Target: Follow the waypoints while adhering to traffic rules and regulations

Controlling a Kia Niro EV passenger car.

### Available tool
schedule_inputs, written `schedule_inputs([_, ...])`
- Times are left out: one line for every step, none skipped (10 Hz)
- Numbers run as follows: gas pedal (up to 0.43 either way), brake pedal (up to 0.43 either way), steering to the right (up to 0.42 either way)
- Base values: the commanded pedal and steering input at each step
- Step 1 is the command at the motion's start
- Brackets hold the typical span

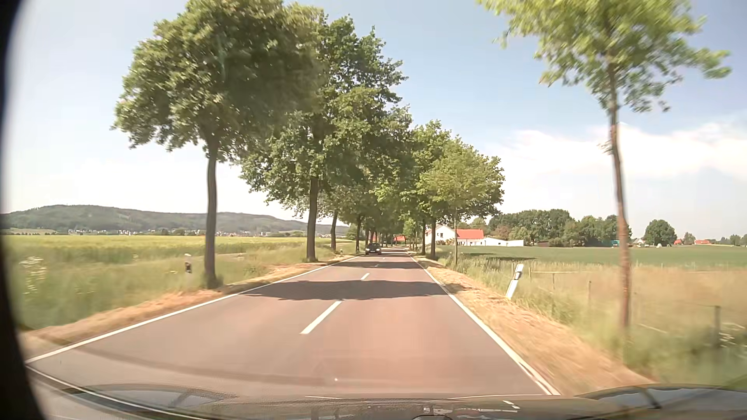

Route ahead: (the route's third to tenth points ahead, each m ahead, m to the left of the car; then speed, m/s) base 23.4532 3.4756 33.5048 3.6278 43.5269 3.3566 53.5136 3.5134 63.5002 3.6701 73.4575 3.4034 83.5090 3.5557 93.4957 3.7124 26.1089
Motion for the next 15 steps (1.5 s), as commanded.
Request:
schedule_inputs([0.390, 0.000, 0.000])
schedule_inputs([0.390, 0.000, 0.000])
schedule_inputs([0.390, 0.000, 0.000])
schedule_inputs([0.390, 0.000, 0.000])
schedule_inputs([0.390, 0.000, -0.001])
schedule_inputs([0.390, 0.000, -0.001])
schedule_inputs([0.390, 0.000, -0.001])
schedule_inputs([0.390, 0.000, -0.001])
schedule_inputs([0.390, 0.000, -0.001])
schedule_inputs([0.390, 0.000, -0.001])
schedule_inputs([0.390, 0.000, -0.001])
schedule_inputs([0.390, 0.000, -0.001])
schedule_inputs([0.390, 0.000, -0.001])
schedule_inputs([0.390, 0.000, -0.001])
schedule_inputs([0.390, 0.000, -0.001])
